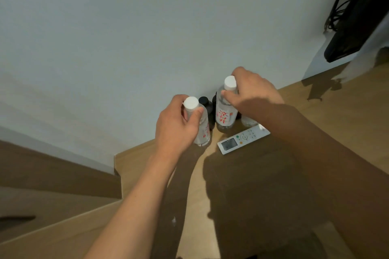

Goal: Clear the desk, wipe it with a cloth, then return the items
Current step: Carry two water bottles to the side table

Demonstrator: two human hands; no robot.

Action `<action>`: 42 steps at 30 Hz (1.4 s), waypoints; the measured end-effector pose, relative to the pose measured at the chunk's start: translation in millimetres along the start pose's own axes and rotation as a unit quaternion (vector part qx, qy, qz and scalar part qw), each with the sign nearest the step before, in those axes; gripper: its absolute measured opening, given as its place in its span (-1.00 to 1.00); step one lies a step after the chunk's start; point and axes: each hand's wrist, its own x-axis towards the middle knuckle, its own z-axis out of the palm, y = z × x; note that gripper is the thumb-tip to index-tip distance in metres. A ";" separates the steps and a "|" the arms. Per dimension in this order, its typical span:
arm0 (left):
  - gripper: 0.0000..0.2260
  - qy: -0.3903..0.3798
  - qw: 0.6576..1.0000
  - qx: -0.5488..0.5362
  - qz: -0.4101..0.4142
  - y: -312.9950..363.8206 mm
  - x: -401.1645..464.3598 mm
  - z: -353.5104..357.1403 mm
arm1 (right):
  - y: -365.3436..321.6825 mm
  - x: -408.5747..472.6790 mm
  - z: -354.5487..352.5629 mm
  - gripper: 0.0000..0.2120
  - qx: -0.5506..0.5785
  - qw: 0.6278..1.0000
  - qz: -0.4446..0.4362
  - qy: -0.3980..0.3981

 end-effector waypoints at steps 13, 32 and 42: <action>-0.84 -0.011 0.992 -0.089 0.085 38.0 -55.2 2.1 | 2.2 -129.5 -41.0 -0.73 0.086 0.984 0.101 0.119; -0.76 -0.212 0.932 -0.124 0.268 247.0 -225.6 143.9 | 168.4 -412.1 -133.0 -0.75 0.120 0.911 0.305 0.251; -0.77 -0.291 0.878 -0.169 0.341 360.2 -341.1 224.8 | 249.0 -573.3 -179.7 -0.76 0.114 0.856 0.386 0.324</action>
